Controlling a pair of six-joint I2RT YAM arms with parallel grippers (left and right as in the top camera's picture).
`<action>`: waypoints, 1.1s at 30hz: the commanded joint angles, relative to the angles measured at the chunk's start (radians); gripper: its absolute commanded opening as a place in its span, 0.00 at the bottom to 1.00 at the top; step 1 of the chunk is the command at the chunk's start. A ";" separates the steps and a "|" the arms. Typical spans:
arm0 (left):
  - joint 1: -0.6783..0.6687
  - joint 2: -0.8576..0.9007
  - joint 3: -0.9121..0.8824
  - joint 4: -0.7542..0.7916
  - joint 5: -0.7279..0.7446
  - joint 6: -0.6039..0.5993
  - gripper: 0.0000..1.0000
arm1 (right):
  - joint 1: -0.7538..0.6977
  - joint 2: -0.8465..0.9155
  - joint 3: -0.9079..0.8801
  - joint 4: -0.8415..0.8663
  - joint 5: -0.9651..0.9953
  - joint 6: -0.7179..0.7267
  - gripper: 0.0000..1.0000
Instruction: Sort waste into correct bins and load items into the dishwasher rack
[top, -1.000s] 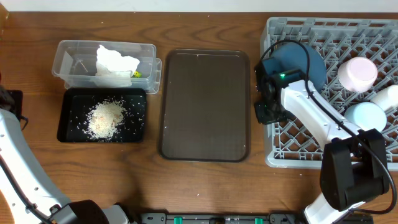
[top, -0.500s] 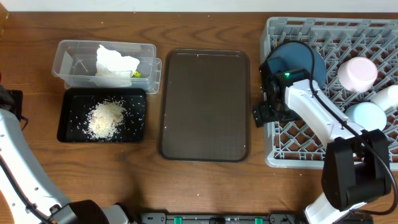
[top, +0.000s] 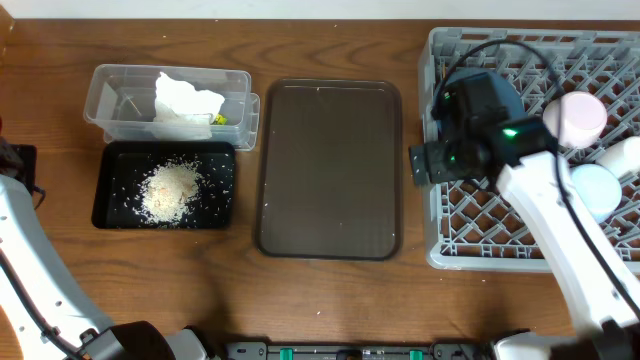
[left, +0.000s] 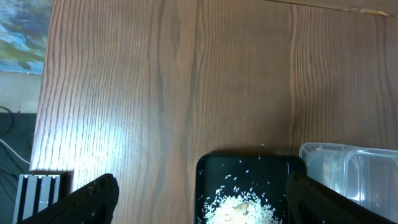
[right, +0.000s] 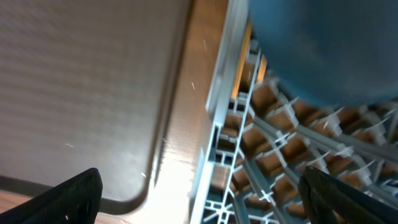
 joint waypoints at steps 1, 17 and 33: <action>0.004 0.008 0.005 -0.003 -0.009 -0.009 0.89 | -0.037 -0.099 0.065 0.015 -0.026 0.000 0.99; 0.004 0.008 0.005 -0.003 -0.009 -0.009 0.89 | -0.160 -0.618 -0.105 -0.063 0.068 0.128 0.99; 0.004 0.008 0.005 -0.003 -0.009 -0.009 0.89 | -0.160 -0.721 -0.201 -0.134 0.065 0.357 0.99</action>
